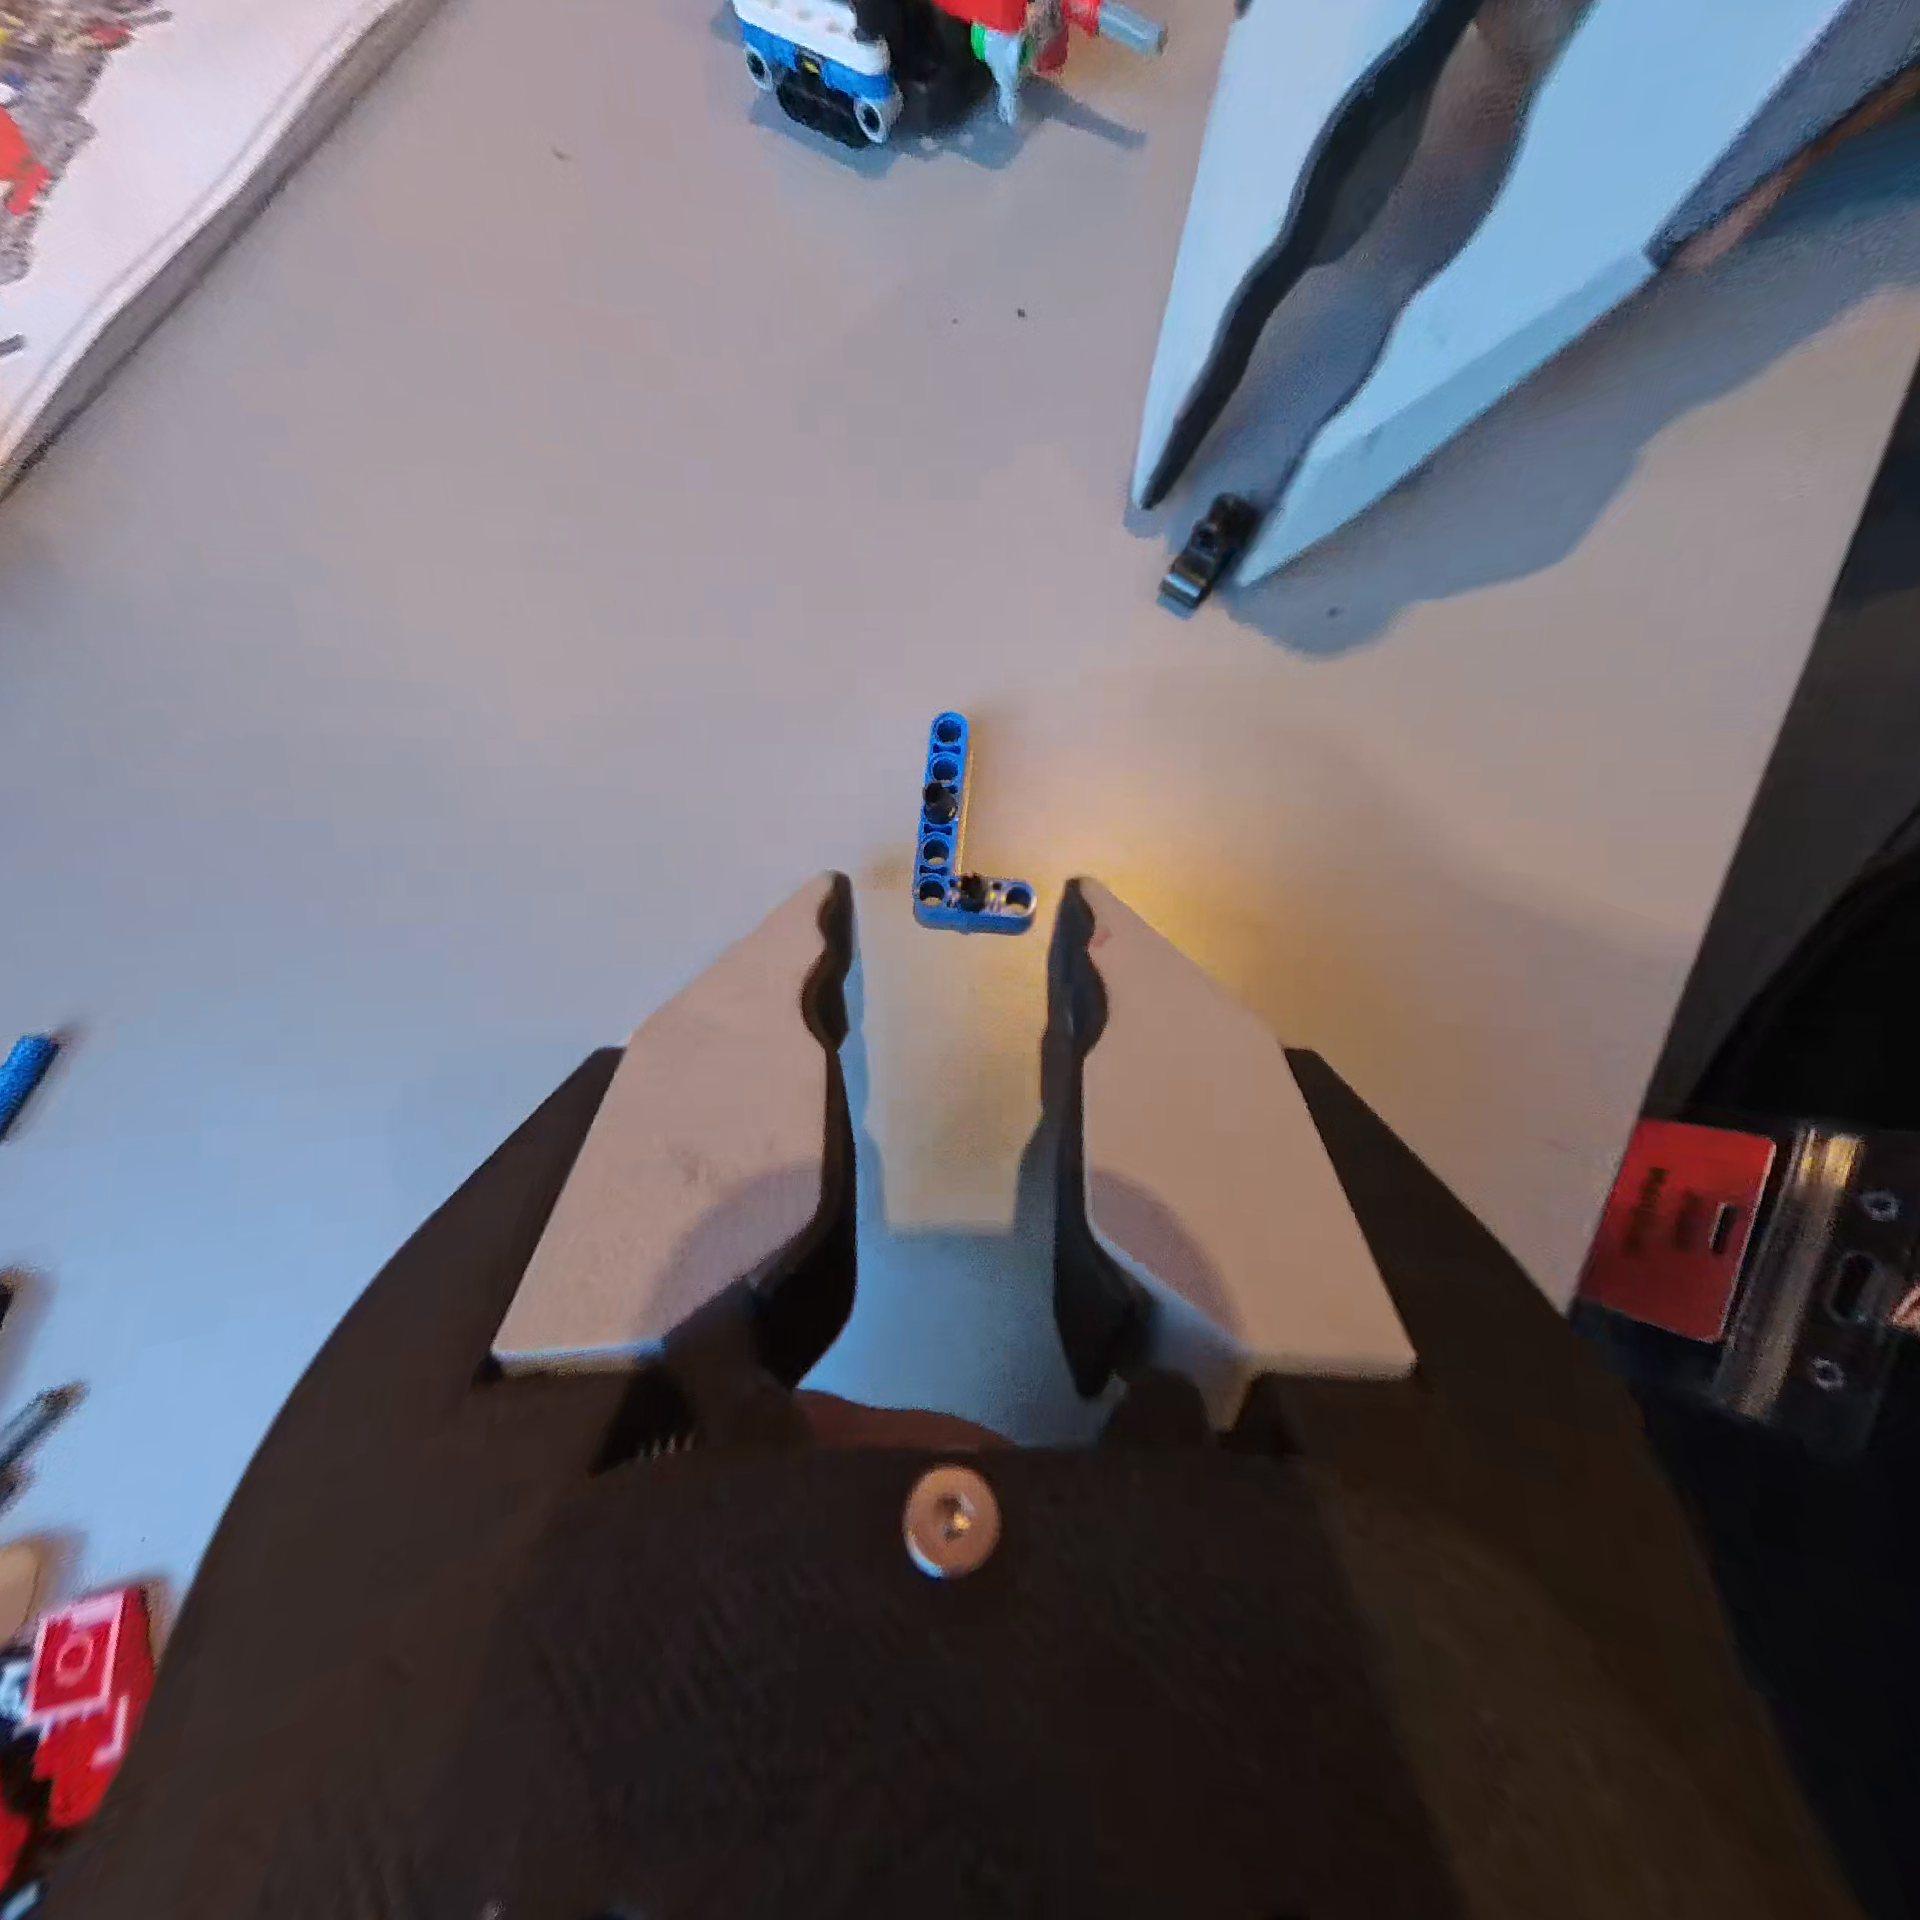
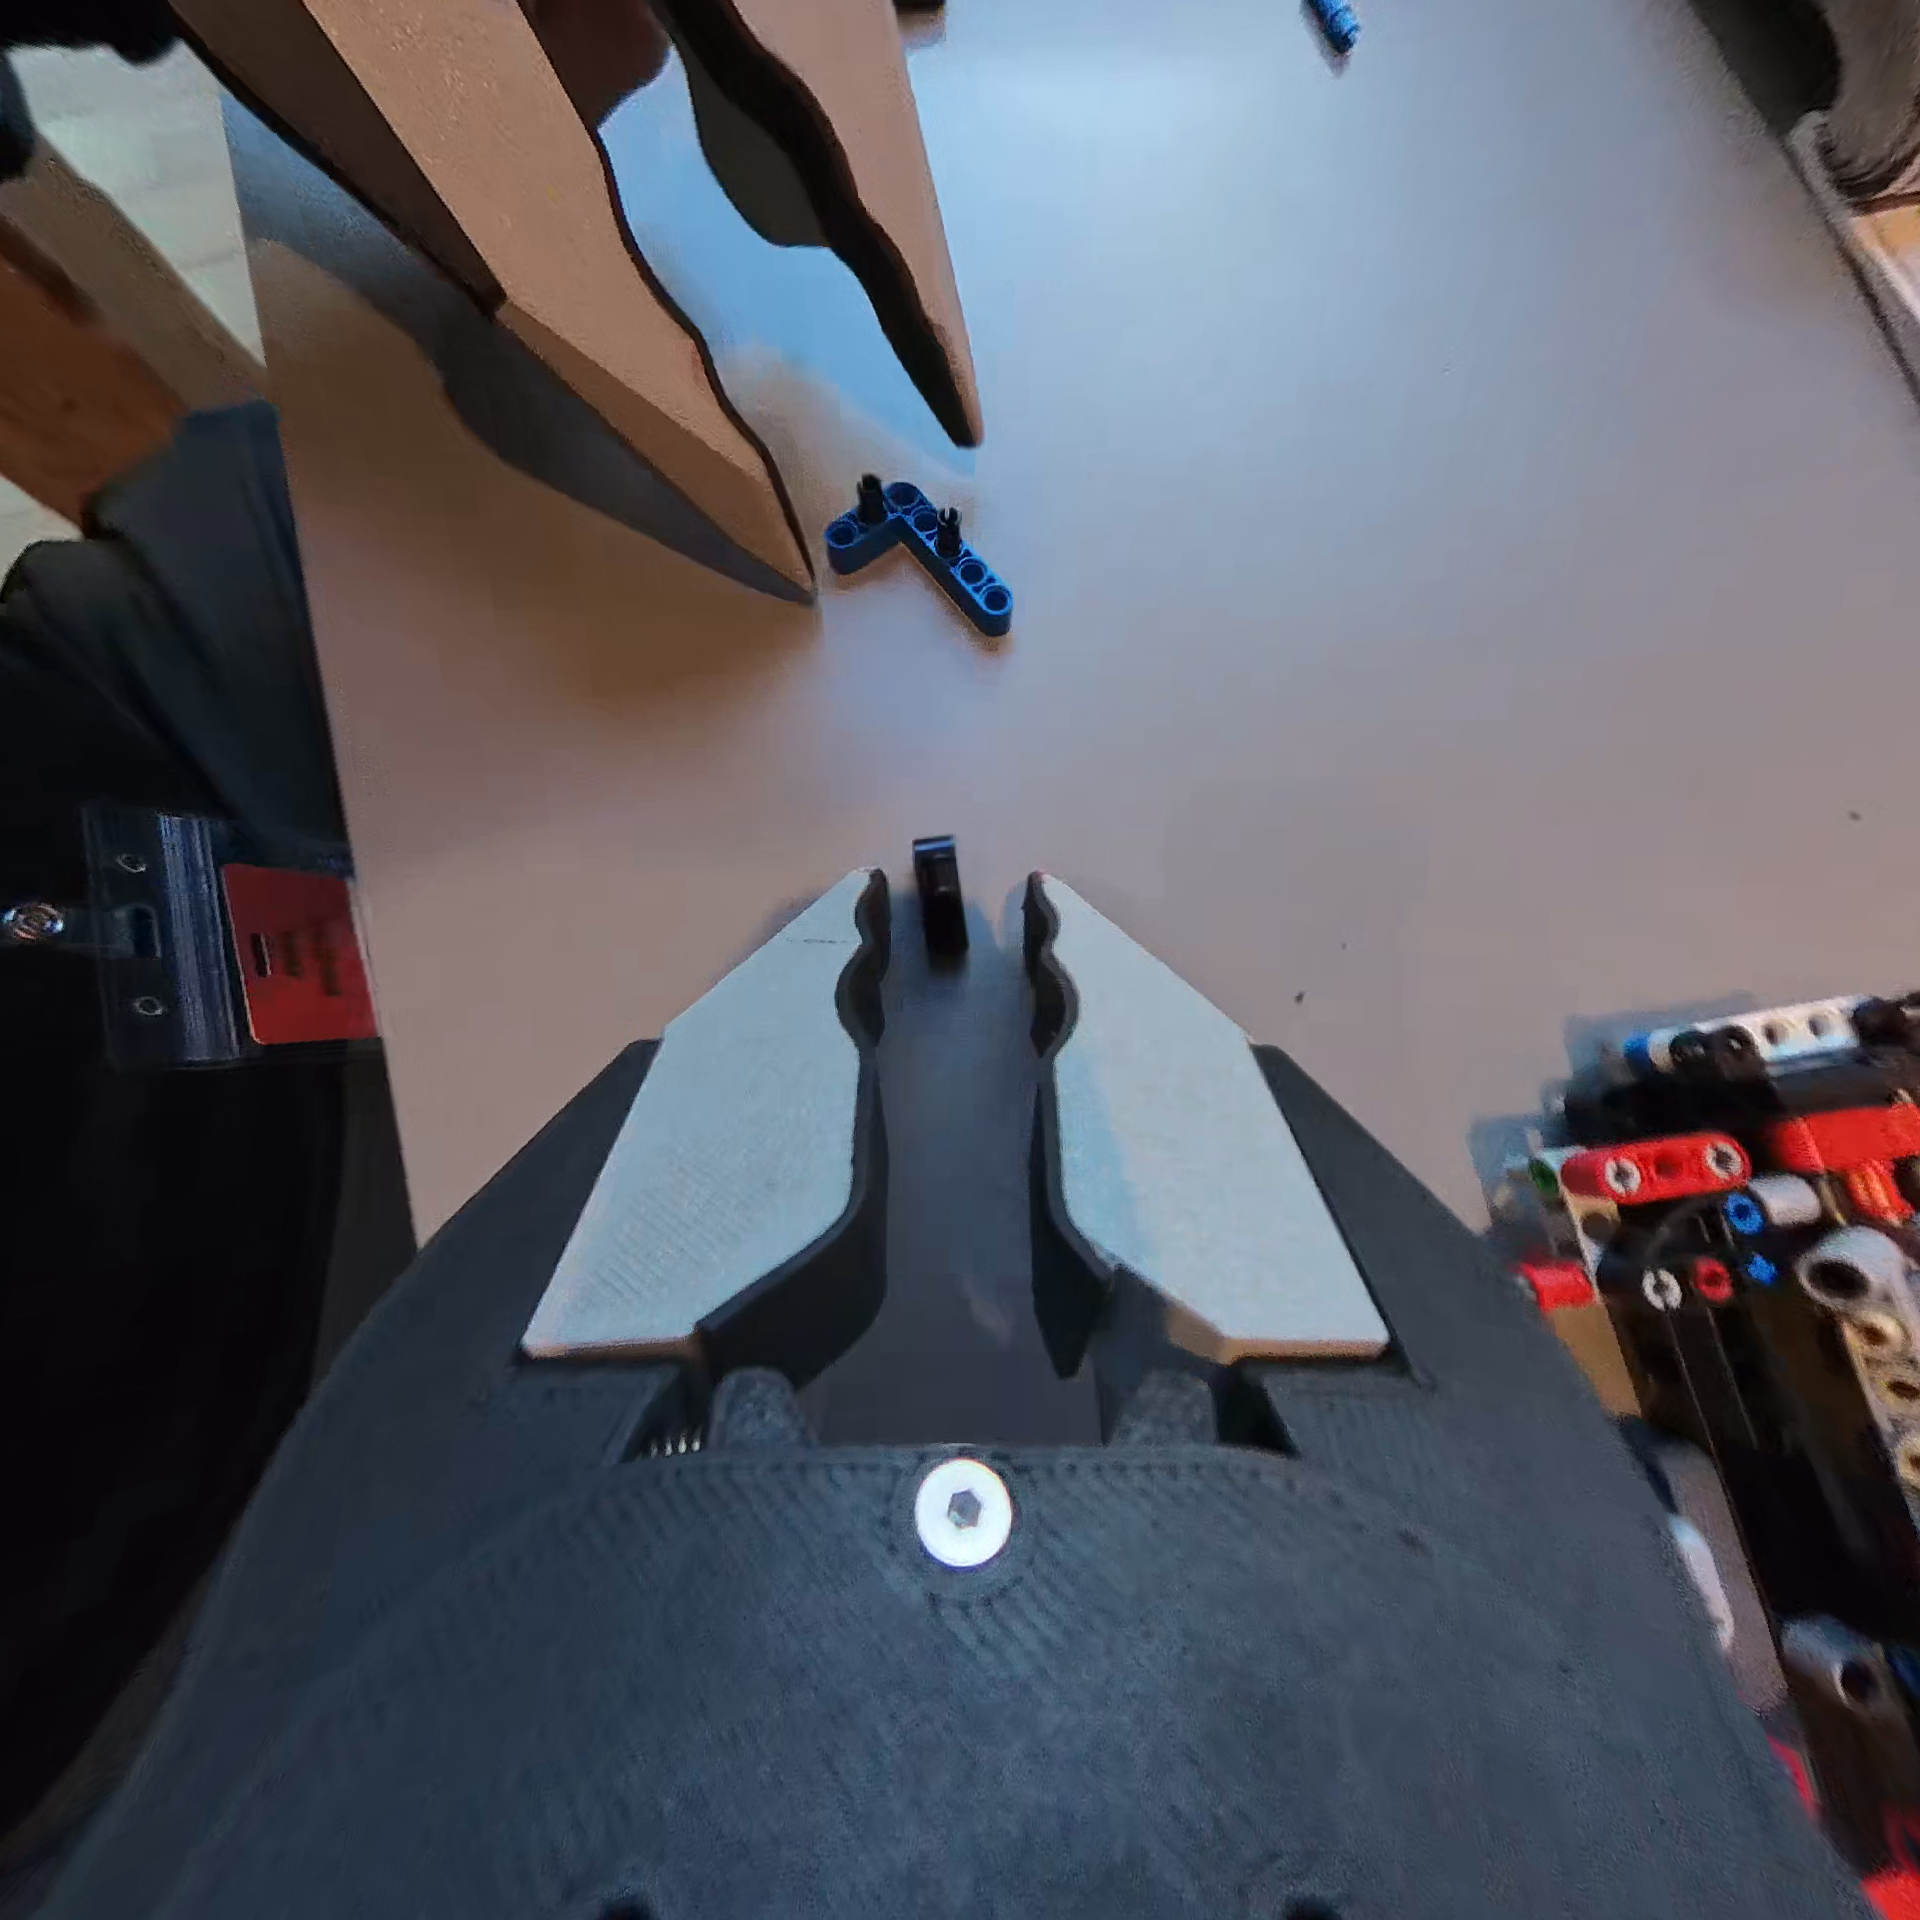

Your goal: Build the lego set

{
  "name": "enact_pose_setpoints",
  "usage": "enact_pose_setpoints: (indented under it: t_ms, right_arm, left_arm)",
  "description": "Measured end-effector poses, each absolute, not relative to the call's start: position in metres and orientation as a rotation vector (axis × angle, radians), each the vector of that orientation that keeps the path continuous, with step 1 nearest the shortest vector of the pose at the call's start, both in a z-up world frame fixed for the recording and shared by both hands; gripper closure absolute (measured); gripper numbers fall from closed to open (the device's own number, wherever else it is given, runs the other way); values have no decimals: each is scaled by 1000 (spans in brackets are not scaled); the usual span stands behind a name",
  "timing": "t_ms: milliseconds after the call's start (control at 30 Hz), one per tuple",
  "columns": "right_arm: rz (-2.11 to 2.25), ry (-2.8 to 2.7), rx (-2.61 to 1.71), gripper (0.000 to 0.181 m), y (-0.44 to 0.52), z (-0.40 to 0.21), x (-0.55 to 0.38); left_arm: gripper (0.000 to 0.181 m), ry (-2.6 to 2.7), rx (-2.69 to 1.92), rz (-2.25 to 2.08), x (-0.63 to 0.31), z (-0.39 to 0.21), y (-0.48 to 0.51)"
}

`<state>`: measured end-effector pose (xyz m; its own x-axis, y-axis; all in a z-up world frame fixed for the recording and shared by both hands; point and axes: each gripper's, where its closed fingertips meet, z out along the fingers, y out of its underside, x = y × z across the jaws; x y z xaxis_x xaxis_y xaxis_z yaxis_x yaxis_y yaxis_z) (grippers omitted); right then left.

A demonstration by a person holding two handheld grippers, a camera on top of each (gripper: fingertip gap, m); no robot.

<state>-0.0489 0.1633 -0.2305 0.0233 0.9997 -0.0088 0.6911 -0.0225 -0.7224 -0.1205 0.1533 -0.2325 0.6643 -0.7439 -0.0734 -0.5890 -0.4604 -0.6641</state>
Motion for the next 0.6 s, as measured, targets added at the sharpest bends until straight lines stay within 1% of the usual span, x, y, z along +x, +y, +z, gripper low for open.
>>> enact_pose_setpoints:
  t_ms: [33, 67, 167, 267, 400, 600]
  right_arm:
    - [748, -1746, -1775, 170, 163, -234, -50]
    - [765, -1757, -1778, 177, 163, -234, -52]
    - [871, -1733, -1842, 177, 163, -231, -53]
    - [1123, -1616, -1881, 178, 158, -210, -59]
    - [1411, -1460, -1916, 177, 151, -186, -63]
    - [1449, -1404, -1904, 177, 149, -182, -58]
  left_arm:
    - [153, 1043, -2186, -329, -118, -233, 154]
    - [160, 1060, -2176, -360, -117, -233, 155]
    - [160, 1137, -2139, -501, -113, -234, 152]
    - [160, 1350, -2019, -643, -101, -233, 136]
    - [160, 1556, -1897, -650, -86, -233, 130]
    - [158, 1605, -1846, -687, -79, -233, 129]
